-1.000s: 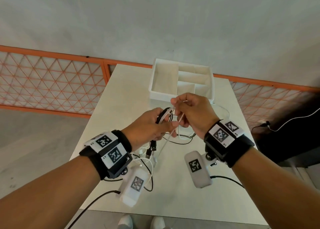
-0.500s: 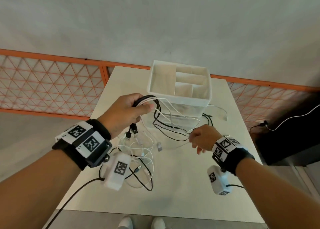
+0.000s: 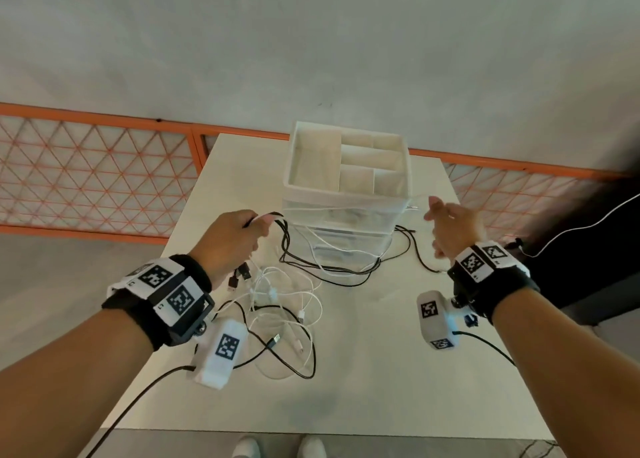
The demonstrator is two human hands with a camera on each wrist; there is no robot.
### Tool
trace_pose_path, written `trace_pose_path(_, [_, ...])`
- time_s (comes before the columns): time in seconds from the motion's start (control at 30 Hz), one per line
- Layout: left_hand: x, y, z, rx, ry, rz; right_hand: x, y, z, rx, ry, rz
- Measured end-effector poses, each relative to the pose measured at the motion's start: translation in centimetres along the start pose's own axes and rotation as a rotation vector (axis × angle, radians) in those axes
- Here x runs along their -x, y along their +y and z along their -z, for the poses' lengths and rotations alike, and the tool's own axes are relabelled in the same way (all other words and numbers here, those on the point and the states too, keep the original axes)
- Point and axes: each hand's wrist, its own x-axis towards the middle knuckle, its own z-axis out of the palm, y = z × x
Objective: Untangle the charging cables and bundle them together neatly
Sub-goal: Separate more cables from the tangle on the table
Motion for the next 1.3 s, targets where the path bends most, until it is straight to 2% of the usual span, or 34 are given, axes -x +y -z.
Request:
trace_pose_path(0.07, [-0.3, 0.3, 0.1, 0.204, 0.012, 0.050, -0.1, 0.7, 0.1, -0.166, -0.131, -0.219])
trace_pose_path(0.1, [-0.4, 0.4, 0.2, 0.284, 0.012, 0.069, 0.0, 0.6, 0.3, -0.192, -0.134, -0.227])
trace_pose_path(0.13, [-0.5, 0.3, 0.2, 0.317, 0.008, 0.082, 0.1, 0.5, 0.5, -0.184, -0.102, -0.163])
trace_pose_path(0.27, [-0.7, -0.1, 0.3, 0.253, -0.079, 0.096, 0.6, -1.5, 2.3, -0.067, 0.157, 0.272])
trace_pose_path(0.37, [-0.3, 0.0, -0.1, 0.197, -0.160, 0.066, -0.6, -2.8, 2.6, -0.095, 0.169, 0.401])
trace_pose_path(0.4, [-0.1, 0.1, -0.4, 0.199, -0.177, 0.057, -1.3, -2.8, 2.4, -0.099, 0.139, 0.394])
trace_pose_path(0.47, [0.2, 0.2, -1.1, 0.211, -0.188, 0.044, -2.4, -1.8, 1.7, -0.024, -0.013, 0.276])
trace_pose_path(0.53, [0.5, 0.1, -1.8, 0.197, -0.174, 0.037, -2.3, 0.3, 0.4, 0.218, -0.221, 0.082])
trace_pose_path(0.6, [0.5, -0.2, -2.2, 0.163, -0.147, 0.037, -0.9, 2.3, -1.1, 0.541, -0.295, 0.000])
trace_pose_path(0.67, [0.4, -0.5, -2.2, 0.122, -0.110, 0.038, 1.3, 3.1, -3.0, 0.664, -0.293, 0.104])
trace_pose_path(0.7, [0.4, -0.7, -2.2, 0.102, -0.094, 0.036, 2.6, 3.4, -4.1, 0.693, -0.319, 0.204])
trace_pose_path(0.73, [0.3, -0.8, -2.0, 0.084, -0.081, 0.029, 3.9, 3.5, -5.3, 0.739, -0.405, 0.310])
trace_pose_path(0.8, [0.2, -0.9, -1.7, 0.057, -0.076, 0.015, 6.9, 3.7, -7.7, 0.803, -0.703, 0.427])
trace_pose_path(0.87, [0.2, -0.9, -1.5, 0.028, -0.091, -0.001, 9.3, 4.4, -10.3, 0.765, -0.860, 0.424])
trace_pose_path(0.97, [0.5, -1.0, -1.3, -0.016, -0.117, -0.026, 10.6, 5.8, -13.7, 0.762, -0.879, 0.282])
trace_pose_path(1.07, [0.7, -1.7, -0.9, -0.031, -0.104, -0.026, 11.1, 5.8, -15.4, 0.851, -0.874, 0.329])
trace_pose_path(1.17, [1.0, -2.4, -0.5, -0.042, -0.087, -0.040, 11.0, 2.8, -14.2, 0.686, -0.853, 0.468])
trace_pose_path(1.23, [1.3, -2.3, -0.5, -0.034, -0.134, -0.070, 10.6, -0.8, -12.2, 0.427, -0.818, 0.506])
trace_pose_path(1.3, [1.5, -1.9, -1.0, -0.019, -0.185, -0.099, 10.4, -4.5, -9.8, 0.226, -0.746, 0.614])
